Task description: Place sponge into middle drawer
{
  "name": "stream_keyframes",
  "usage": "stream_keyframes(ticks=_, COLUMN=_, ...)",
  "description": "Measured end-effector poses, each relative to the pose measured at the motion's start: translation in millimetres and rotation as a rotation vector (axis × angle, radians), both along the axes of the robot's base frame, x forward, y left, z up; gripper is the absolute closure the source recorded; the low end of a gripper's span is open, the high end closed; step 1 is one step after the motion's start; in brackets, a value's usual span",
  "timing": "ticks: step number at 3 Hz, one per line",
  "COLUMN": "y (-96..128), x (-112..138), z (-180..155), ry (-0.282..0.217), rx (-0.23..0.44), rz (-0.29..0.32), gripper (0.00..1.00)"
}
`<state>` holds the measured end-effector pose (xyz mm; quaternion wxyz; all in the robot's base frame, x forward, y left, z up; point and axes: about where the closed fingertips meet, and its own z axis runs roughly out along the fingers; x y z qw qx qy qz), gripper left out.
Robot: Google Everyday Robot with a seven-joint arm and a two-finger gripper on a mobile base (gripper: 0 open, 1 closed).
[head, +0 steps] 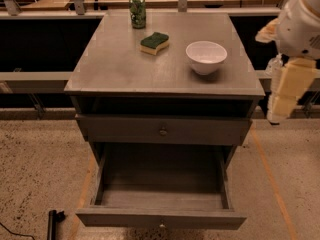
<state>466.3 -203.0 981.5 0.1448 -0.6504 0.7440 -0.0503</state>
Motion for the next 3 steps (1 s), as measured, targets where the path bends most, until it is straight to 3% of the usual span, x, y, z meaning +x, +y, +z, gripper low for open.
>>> stream_keyframes(ticks=2, y=55.0, x=107.7, z=27.8, ry=-0.069, rx=-0.101, rz=0.290, gripper=0.00)
stream_keyframes(ticks=3, y=69.5, x=125.2, z=47.5, ry=-0.140, rx=-0.083, rz=0.316, gripper=0.00)
